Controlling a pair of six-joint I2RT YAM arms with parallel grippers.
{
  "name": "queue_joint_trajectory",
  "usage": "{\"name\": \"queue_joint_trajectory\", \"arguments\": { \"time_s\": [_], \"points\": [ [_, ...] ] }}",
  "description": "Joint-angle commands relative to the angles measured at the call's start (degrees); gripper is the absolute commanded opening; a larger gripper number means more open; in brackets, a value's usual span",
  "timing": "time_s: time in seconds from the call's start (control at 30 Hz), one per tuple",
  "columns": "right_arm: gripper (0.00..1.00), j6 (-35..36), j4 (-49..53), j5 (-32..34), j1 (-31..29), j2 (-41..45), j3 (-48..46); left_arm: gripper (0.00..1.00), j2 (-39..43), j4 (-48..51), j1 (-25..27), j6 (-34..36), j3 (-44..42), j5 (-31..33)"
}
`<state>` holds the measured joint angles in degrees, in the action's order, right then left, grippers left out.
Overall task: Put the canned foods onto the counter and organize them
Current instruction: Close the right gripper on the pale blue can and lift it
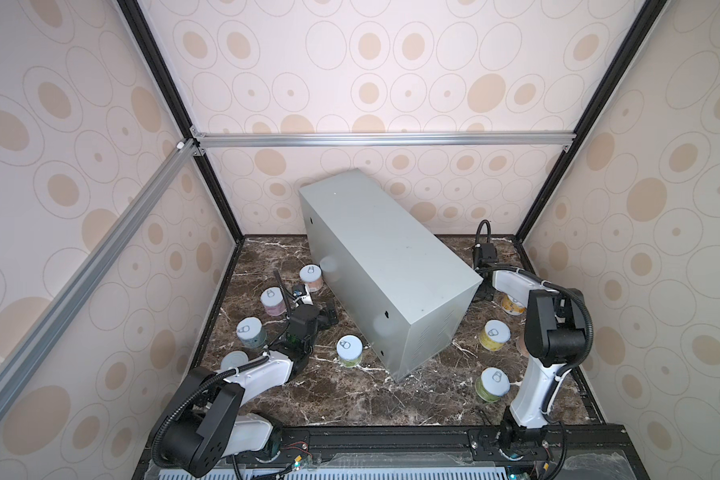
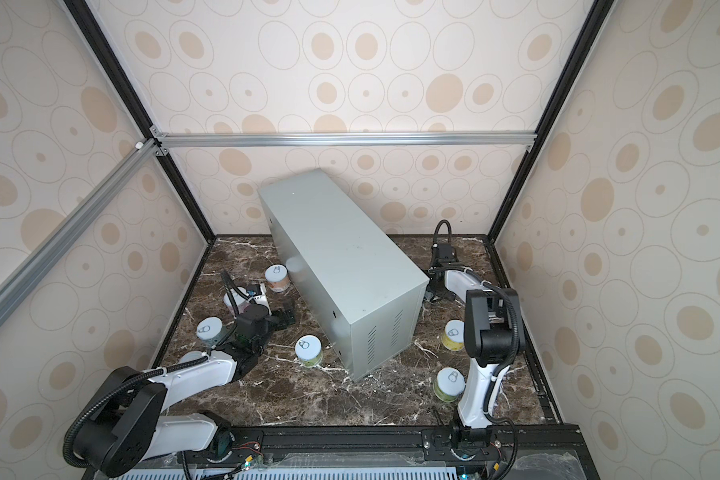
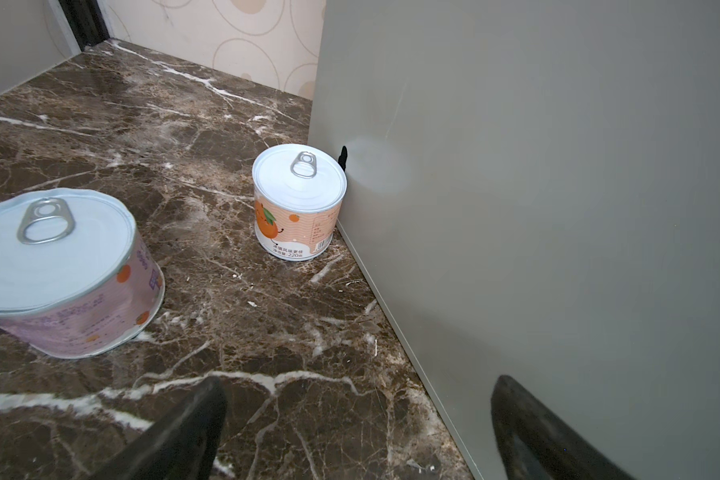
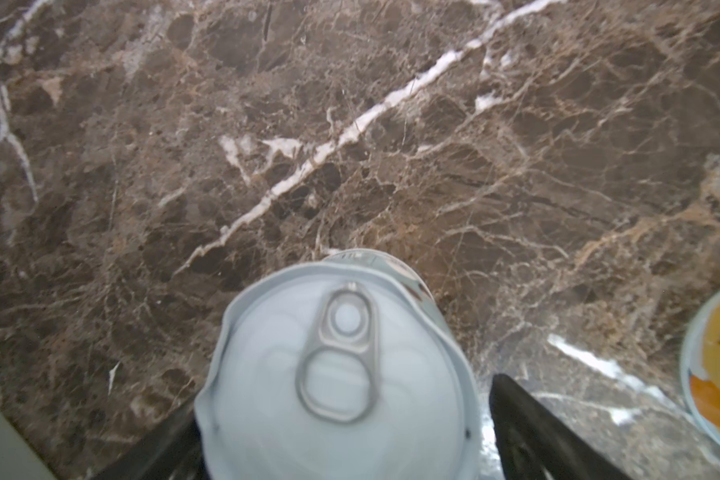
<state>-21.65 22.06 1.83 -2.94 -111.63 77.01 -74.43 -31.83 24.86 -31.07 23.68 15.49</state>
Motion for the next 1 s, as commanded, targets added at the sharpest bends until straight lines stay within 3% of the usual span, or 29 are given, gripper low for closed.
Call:
{"name": "queue_joint_trajectory", "arguments": {
  "time_s": [0.0,0.37,0.77,0.97],
  "points": [
    [0.99,-0.7,2.4,1.6,-0.4,-1.9,2.3,0.99,-0.2,-3.3,0.3,-0.1,-0.5,0.0],
    [0.89,-1.2,3.9,2.7,-2.0,-6.1,6.7,0.99,-0.9,-5.2,0.3,-0.4,-1.1,-0.7],
    [0.58,-0.2,5.2,3.2,-2.2,-5.7,7.0,0.99,0.6,-4.8,0.3,-0.8,-1.4,-1.5],
    [0.53,0.9,6.5,3.6,-2.2,-2.6,6.3,0.99,3.2,-3.0,0.3,-1.1,-1.4,-2.1]
  ]
}}
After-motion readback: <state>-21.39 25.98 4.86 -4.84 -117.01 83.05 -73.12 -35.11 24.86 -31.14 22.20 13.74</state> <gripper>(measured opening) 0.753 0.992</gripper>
